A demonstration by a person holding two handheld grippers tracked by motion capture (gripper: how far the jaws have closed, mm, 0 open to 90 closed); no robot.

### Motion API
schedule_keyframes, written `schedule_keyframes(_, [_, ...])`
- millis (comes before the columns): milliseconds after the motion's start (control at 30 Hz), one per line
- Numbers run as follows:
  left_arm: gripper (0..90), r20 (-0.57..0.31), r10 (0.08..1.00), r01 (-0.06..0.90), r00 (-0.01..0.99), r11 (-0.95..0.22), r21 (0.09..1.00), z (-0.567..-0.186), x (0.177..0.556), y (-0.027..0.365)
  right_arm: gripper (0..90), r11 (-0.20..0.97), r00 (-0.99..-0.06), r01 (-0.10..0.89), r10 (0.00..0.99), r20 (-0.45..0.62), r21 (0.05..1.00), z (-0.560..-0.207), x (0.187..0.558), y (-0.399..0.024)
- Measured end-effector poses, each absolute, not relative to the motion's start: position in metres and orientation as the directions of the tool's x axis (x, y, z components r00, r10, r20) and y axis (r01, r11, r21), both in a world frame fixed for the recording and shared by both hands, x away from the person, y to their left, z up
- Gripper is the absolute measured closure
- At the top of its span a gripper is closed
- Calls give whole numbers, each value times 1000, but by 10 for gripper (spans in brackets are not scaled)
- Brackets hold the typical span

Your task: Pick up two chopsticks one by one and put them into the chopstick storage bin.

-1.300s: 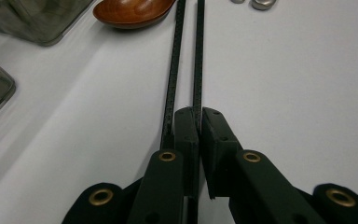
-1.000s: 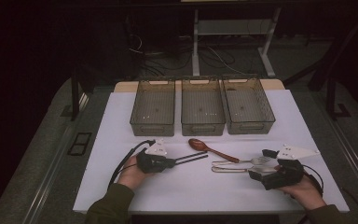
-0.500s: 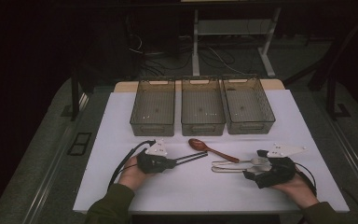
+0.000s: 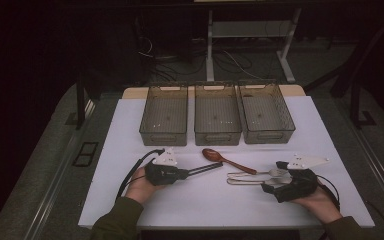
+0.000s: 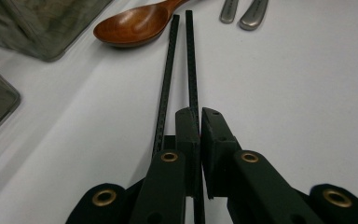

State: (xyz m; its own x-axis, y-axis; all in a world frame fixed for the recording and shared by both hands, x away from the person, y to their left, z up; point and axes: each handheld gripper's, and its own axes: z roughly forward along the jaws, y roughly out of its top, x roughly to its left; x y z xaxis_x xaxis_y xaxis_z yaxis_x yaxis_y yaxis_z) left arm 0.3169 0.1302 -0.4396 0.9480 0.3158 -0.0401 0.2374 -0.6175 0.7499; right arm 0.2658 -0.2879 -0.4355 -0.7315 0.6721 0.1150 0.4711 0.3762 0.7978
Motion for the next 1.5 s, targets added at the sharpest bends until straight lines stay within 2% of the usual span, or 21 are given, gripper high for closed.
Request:
schedule_keyframes(667, [852,-49,317,238,947,-592,770,-419,311,133,4,384,-741,461,662,110,800,-436,264,-287])
schedule_keyframes(1000, [851,-83,336,268,938,-550,791,-404,314,138,4,382,-741,462,662,113,800,-436,264,-288])
schedule_keyframes(1500, [851,-75,373,280,925,-535,797,-385,325,135,4,375,-736,468,666,119,800,-436,264,-289])
